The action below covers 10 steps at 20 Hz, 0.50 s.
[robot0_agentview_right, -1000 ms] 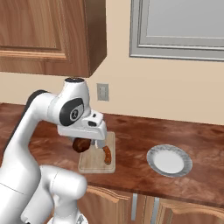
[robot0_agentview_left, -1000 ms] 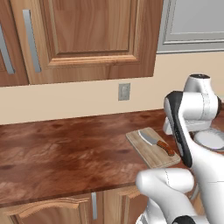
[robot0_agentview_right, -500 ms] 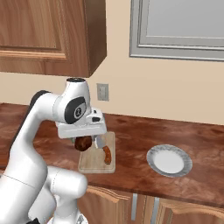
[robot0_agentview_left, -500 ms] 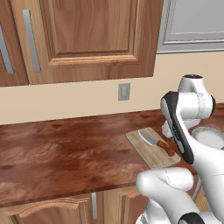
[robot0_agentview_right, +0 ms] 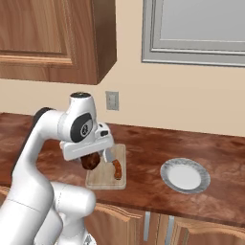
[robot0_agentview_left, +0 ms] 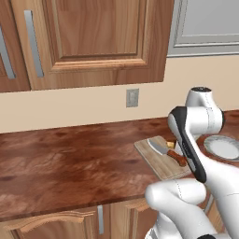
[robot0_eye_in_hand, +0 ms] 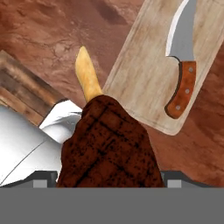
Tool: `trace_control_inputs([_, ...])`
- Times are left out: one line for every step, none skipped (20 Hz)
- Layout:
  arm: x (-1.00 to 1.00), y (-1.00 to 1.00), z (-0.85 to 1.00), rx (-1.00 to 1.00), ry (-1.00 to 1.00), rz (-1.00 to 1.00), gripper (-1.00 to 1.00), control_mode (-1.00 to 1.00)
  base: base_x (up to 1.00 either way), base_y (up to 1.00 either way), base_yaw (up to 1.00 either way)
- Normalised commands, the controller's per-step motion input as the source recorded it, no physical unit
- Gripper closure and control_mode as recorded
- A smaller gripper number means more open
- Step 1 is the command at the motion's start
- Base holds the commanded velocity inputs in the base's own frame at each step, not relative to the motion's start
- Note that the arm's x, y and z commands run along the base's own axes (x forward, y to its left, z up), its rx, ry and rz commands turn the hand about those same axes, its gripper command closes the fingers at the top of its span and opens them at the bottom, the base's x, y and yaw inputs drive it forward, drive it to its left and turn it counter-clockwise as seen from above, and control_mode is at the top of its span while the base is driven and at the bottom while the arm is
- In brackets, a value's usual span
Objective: Pick up the knife from the drawer and place it on the cutting board. Then place the meat from the plate to the cutting board.
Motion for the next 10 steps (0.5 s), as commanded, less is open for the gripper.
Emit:
trace_control_inputs([0.25, 0.13, -0.32, 0.00, 0.01, 0.16, 1.00, -1.00, 0.00, 0.00, 0.00])
trace_control_inputs([0.25, 0.12, -0.33, 0.00, 0.02, 0.15, 1.00, -1.00, 0.00, 0.00, 0.00])
trace_control_inputs([0.21, 0.14, -0.32, 0.00, 0.02, 0.14, 1.00, -1.00, 0.00, 0.00, 0.00])
trace_control_inputs([0.22, 0.14, -0.33, 0.00, 0.01, 0.13, 1.00, -1.00, 0.00, 0.00, 0.00])
trace_control_inputs([0.22, 0.10, -0.25, 0.00, 0.01, 0.10, 1.00, -1.00, 0.00, 0.00, 0.00])
trace_control_inputs([0.42, 0.09, -0.29, 0.00, 0.03, 0.04, 1.00, -1.00, 0.00, 0.00, 0.00])
trace_control_inputs([0.40, 0.07, -0.23, 0.00, 0.00, 0.00, 1.00, -1.00, 0.00, 0.00, 0.00])
trace_control_inputs([0.50, 0.04, -0.21, 0.00, 0.00, 0.00, 1.00, -1.00, 0.00, 0.00, 0.00])
trace_control_inputs([0.42, 0.00, -0.19, 0.00, 0.00, 0.00, 1.00, -1.00, 0.00, 0.00, 0.00])
trace_control_inputs([0.38, 0.00, -0.14, 0.00, 0.00, 0.00, 1.00, -1.00, 0.00, 0.00, 0.00])
